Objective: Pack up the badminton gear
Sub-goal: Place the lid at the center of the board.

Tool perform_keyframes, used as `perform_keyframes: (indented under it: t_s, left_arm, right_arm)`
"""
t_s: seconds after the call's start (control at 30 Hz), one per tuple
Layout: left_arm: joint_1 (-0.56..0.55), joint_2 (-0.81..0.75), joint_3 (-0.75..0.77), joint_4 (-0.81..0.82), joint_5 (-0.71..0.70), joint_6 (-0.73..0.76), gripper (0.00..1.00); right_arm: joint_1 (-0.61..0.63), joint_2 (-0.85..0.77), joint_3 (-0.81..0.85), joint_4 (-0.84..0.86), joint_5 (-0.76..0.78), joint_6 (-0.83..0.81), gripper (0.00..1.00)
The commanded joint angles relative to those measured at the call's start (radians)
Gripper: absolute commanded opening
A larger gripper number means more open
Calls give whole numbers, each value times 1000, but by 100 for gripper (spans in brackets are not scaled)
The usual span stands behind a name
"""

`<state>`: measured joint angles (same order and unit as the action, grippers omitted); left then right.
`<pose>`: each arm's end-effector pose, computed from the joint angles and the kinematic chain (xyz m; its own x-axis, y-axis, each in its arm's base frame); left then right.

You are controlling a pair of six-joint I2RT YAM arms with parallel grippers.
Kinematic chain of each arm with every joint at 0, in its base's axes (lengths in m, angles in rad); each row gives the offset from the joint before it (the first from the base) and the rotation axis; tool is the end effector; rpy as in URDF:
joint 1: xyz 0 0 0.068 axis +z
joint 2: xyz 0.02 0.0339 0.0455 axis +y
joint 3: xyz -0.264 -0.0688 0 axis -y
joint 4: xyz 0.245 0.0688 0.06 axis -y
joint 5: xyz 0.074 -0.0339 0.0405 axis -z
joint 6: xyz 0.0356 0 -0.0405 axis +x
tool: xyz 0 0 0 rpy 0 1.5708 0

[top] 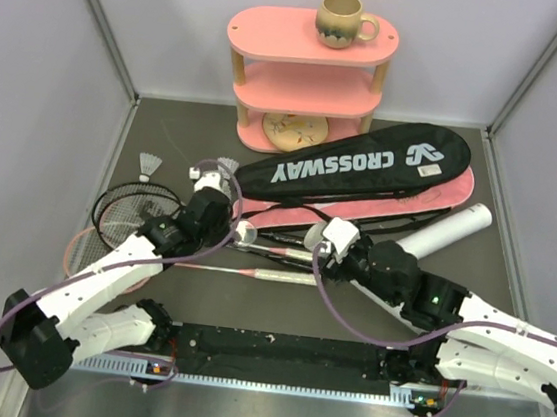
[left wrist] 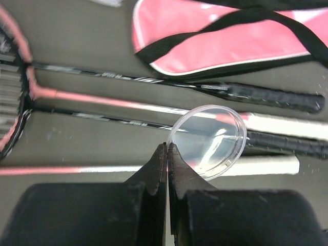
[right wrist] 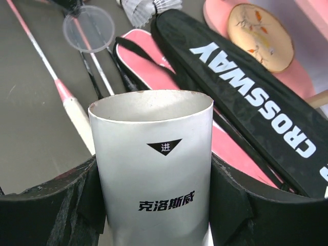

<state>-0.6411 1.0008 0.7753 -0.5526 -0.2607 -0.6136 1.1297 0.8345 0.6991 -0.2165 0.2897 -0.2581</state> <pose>0.1714 -0.1164 0.2634 -0.7080 -0.1659 -0.6865 0.0282 0.9646 -0.2622 0.0925 0.1720 0.2982 0.0497 -0.4677 -0.8825 -0.7648 0.5505 -0.3348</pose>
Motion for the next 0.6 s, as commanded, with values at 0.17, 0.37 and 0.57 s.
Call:
perform_keyframes:
  t_s: [0.17, 0.37, 0.57]
  left_arm:
    - [127, -125, -177, -104, -75, -460, 0]
    - [127, -145, -275, 40, 237, -179, 0]
    - [-76, -65, -252, 16, 388, -95, 0]
  right_arm:
    - [-2, -127, -10, 69, 51, 19, 0]
    - [-2, -150, -27, 80, 29, 17, 0]
    - [-1, -152, -26, 92, -7, 23, 0]
